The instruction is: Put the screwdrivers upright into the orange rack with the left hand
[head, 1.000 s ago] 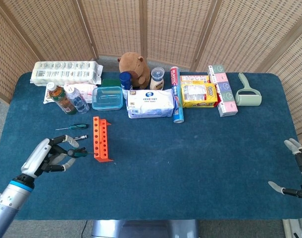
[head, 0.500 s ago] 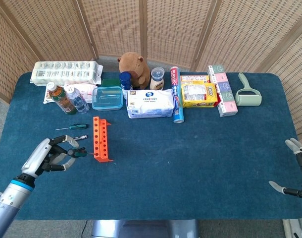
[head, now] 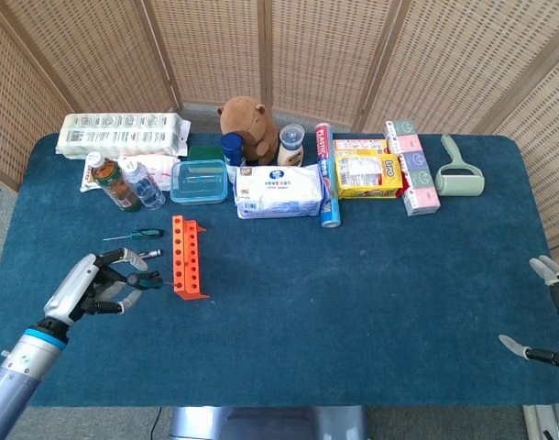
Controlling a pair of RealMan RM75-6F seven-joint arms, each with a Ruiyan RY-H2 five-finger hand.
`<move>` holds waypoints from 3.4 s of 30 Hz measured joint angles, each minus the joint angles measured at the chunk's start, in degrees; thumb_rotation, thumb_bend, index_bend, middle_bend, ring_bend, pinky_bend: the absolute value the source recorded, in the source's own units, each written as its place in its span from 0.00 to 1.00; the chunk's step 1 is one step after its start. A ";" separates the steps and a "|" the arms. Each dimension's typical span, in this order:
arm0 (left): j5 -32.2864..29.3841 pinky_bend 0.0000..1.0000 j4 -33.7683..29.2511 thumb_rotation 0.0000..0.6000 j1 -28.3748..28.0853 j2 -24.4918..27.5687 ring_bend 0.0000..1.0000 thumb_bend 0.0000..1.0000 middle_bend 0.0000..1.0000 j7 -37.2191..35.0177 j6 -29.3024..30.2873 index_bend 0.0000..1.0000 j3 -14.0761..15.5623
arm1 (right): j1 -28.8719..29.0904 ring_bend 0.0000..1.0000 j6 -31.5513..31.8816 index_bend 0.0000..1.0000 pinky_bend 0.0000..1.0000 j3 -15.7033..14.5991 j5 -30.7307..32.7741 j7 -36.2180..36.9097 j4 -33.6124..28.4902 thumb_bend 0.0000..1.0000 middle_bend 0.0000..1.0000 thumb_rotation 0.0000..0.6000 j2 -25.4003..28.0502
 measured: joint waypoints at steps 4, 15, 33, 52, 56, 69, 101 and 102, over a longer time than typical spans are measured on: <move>-2.22 1.00 0.91 1.00 -1.46 -0.76 1.00 0.42 1.00 0.72 -1.52 0.51 -0.59 | -0.01 0.00 -0.01 0.02 0.00 0.02 0.07 0.02 0.01 0.00 0.02 1.00 0.02; -6.57 1.00 4.07 1.00 -4.41 -4.01 1.00 0.42 1.00 2.10 -4.54 0.51 -1.48 | 0.02 0.00 -0.17 0.02 0.00 0.09 0.34 0.25 0.11 0.00 0.02 1.00 0.06; -12.90 1.00 4.65 1.00 -7.46 -5.65 1.00 0.42 1.00 9.15 -6.31 0.51 -1.09 | -0.01 0.00 -0.35 0.02 0.00 0.14 0.60 0.38 -0.10 0.00 0.02 1.00 0.29; -19.78 1.00 6.43 1.00 -10.44 -8.68 1.00 0.41 1.00 15.80 -6.02 0.42 -0.62 | 0.05 0.00 -0.77 0.02 0.00 0.19 0.91 1.20 0.11 0.00 0.02 1.00 0.57; -20.02 1.00 6.31 1.00 -10.74 -8.86 1.00 0.37 1.00 16.68 -5.90 0.25 -0.50 | 0.09 0.00 -0.98 0.02 0.00 0.24 1.18 1.39 0.18 0.00 0.02 1.00 0.60; -17.76 1.00 5.00 1.00 -9.35 -7.89 1.00 0.31 1.00 15.49 -4.01 0.17 -0.95 | 0.08 0.00 -1.08 0.02 0.00 0.25 1.13 1.31 0.06 0.00 0.02 1.00 0.66; -41.00 1.00 30.87 1.00 -14.74 -28.58 1.00 0.38 1.00 38.05 5.53 0.37 -2.22 | 0.80 0.00 -2.87 0.02 0.00 0.41 2.34 0.79 0.14 0.00 0.02 1.00 0.44; -41.73 1.00 31.64 1.00 -15.05 -29.21 1.00 0.38 1.00 38.69 5.44 0.37 -2.39 | 0.86 0.00 -3.01 0.02 0.00 0.45 2.48 0.81 0.17 0.00 0.02 1.00 0.43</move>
